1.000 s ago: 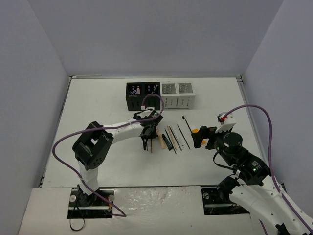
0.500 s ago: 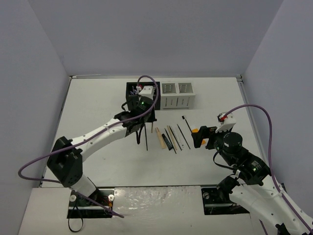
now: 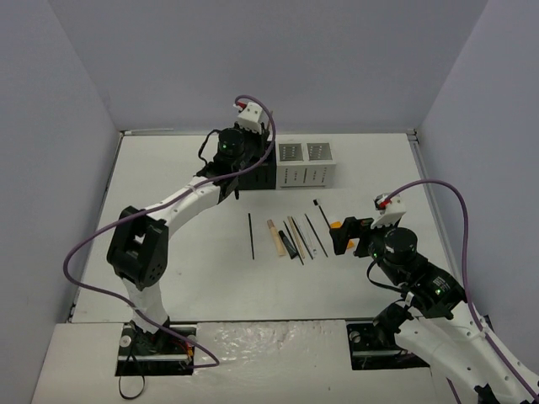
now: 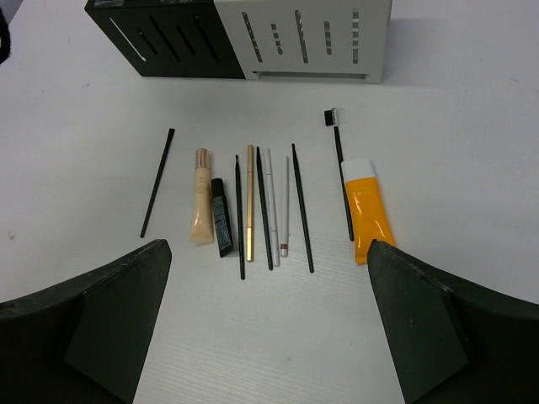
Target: Organize the makeup
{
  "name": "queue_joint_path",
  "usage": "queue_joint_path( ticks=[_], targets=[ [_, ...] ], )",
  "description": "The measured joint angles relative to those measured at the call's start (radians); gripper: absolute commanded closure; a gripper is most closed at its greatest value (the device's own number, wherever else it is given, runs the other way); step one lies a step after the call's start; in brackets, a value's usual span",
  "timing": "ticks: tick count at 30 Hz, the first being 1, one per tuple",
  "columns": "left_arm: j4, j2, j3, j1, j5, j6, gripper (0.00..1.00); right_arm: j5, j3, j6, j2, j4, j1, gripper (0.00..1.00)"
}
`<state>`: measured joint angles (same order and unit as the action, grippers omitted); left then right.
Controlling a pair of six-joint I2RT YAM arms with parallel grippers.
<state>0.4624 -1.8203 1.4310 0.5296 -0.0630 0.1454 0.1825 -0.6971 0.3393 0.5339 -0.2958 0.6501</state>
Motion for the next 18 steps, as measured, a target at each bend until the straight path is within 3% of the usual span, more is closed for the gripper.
queue_joint_path(
  ticks=[9, 18],
  targets=[
    [0.172, -0.141, 0.063, -0.068, -0.214, -0.105, 1.00, -0.011, 0.000, 0.000, 0.001, 0.000, 0.002, 0.00],
    [0.271, -0.242, 0.064, -0.156, -0.359, -0.077, 1.00, -0.024, 0.000, -0.002, 0.027, 0.000, 0.005, 0.00]
  ],
)
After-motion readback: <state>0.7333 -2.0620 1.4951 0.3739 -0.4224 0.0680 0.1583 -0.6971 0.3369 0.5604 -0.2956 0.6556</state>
